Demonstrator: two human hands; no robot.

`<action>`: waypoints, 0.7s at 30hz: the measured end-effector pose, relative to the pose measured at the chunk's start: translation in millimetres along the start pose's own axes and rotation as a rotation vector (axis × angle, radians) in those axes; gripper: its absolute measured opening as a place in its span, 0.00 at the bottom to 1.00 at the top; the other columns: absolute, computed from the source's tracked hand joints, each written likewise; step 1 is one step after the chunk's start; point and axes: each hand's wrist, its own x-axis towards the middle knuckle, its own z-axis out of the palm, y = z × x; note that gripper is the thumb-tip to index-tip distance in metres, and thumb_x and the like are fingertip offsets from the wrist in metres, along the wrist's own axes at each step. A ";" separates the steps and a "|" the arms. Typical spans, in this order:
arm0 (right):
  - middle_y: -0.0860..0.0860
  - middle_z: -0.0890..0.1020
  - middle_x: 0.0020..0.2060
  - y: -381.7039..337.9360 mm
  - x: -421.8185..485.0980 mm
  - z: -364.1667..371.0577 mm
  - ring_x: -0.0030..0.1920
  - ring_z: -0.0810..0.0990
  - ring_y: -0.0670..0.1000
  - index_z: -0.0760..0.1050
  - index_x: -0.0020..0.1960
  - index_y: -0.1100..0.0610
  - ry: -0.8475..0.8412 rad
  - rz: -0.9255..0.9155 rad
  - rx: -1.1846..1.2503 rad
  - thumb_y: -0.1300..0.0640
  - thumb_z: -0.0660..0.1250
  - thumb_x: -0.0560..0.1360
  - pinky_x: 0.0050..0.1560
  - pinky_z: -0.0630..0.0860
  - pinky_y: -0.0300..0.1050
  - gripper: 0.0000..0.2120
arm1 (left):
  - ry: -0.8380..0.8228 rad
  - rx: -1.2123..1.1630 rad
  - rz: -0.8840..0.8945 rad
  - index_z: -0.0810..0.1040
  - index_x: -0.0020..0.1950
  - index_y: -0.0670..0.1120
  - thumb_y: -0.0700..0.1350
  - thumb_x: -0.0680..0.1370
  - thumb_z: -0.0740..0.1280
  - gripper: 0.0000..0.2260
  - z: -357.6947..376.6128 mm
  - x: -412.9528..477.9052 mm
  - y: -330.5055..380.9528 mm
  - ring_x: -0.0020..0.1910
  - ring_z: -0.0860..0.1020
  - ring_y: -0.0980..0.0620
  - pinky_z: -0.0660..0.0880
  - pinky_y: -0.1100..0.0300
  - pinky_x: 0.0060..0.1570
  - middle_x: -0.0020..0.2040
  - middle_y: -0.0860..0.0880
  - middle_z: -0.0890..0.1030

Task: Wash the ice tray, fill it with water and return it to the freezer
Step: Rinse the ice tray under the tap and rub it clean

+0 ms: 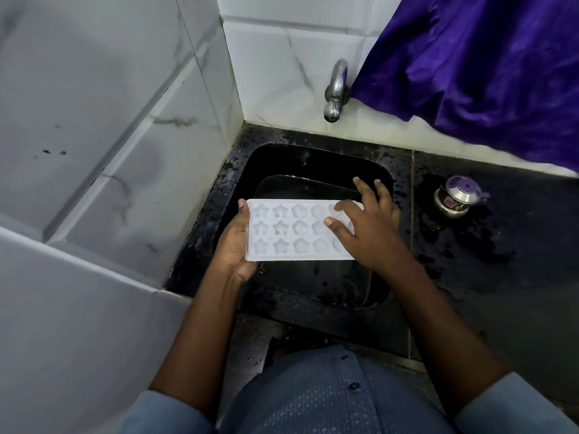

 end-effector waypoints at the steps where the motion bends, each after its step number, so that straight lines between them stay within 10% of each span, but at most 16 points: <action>1: 0.51 0.58 0.83 0.0 -0.5 0.4 0.82 0.46 0.58 0.79 0.62 0.44 0.001 0.001 -0.004 0.34 0.60 0.81 0.74 0.54 0.68 0.19 | -0.001 -0.002 0.001 0.77 0.75 0.43 0.69 0.84 0.56 0.34 -0.6 0.3 -0.2 0.64 0.85 0.38 0.86 0.43 0.50 0.68 0.38 0.84; 21: 0.51 0.56 0.83 2.8 3.2 -4.5 0.82 0.43 0.57 0.79 0.62 0.42 0.010 -0.006 0.000 0.33 0.57 0.82 0.74 0.53 0.69 0.19 | -0.005 -0.020 0.008 0.80 0.71 0.43 0.67 0.86 0.54 0.31 4.1 -5.1 4.4 0.59 0.87 0.41 0.86 0.44 0.47 0.65 0.39 0.86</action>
